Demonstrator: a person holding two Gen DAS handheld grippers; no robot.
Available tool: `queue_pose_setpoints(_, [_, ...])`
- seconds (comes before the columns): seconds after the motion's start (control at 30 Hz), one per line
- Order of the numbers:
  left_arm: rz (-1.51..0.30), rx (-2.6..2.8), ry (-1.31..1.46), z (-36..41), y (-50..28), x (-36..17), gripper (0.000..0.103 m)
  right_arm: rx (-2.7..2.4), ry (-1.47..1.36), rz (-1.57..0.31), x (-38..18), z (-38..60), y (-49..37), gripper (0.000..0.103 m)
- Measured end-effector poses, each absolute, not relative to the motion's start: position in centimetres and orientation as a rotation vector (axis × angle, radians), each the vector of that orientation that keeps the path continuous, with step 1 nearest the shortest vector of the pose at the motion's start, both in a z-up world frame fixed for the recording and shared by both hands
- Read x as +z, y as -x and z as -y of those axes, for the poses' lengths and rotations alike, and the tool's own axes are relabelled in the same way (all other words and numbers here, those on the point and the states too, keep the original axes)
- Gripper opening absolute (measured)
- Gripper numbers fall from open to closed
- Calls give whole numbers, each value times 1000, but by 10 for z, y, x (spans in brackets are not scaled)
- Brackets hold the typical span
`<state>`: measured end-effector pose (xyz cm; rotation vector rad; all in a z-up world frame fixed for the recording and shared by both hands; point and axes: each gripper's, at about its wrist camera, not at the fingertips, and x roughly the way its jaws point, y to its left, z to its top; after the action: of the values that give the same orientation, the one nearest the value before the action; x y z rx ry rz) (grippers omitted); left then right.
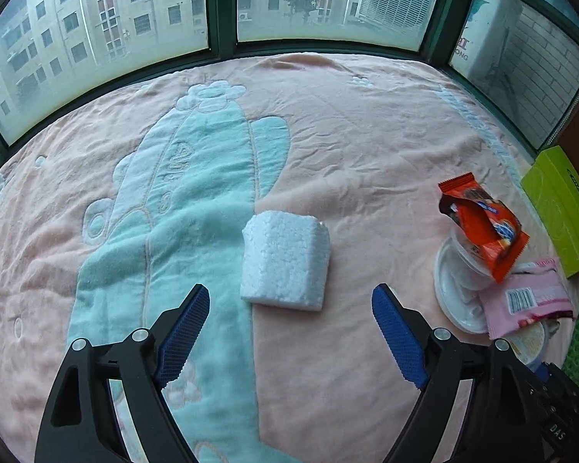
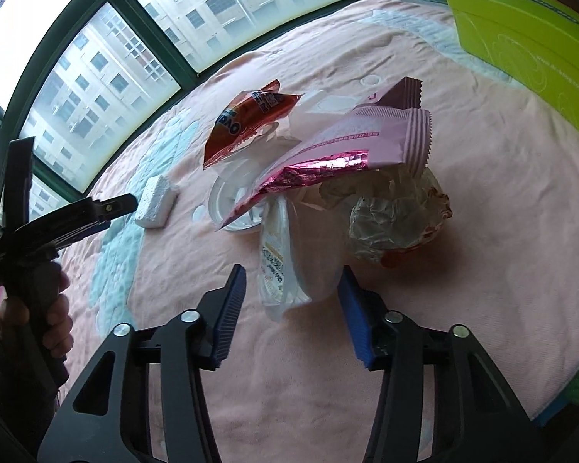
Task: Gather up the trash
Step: 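Grasp the white foam block with the left tool while the right tool grasps the clear lid, then carry the foam block and clear lid to the green basket and open both tools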
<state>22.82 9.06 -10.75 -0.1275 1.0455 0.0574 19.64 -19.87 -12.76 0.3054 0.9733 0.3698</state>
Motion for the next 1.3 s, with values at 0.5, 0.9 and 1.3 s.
queue_pose_setpoints(0.5, [-1094,53,104,-100,-261,-137,85,387,-339,-991,-130,195,-198,33])
queue_pose_setpoints(0.9, [-1099,12,114,-97,-261,-148,58,398,-374,-983,-133,195,-198,33])
queue_pose_setpoints(1.3, [-1047,-38,154,-81,-223,-117,58,466,-339,-949,-112,200,-166,33])
